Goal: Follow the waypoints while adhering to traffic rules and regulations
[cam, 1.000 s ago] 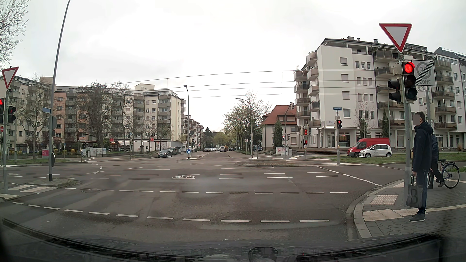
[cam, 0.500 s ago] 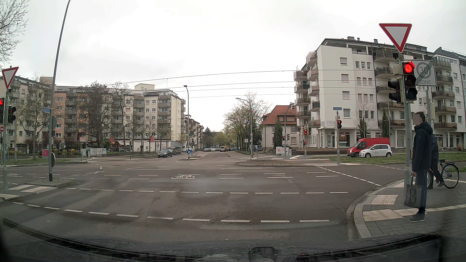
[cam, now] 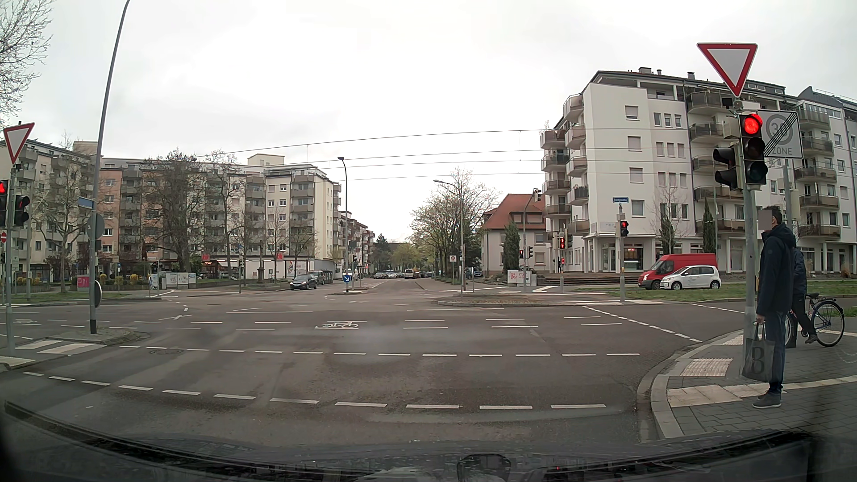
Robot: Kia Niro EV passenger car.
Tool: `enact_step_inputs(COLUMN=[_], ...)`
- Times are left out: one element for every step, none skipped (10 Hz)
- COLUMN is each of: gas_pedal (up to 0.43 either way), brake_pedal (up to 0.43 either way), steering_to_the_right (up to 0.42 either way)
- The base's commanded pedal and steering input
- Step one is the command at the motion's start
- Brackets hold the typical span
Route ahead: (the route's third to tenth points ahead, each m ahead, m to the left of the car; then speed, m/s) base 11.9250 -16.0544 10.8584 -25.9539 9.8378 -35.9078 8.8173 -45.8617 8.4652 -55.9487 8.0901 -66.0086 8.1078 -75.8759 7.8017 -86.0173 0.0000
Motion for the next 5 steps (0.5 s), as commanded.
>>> enact_step_inputs(gas_pedal=[0.000, 0.000, 0.000, 0.000, 0.000], brake_pedal=[0.256, 0.256, 0.256, 0.256, 0.262], steering_to_the_right=[-0.087, -0.087, -0.087, -0.087, -0.087])
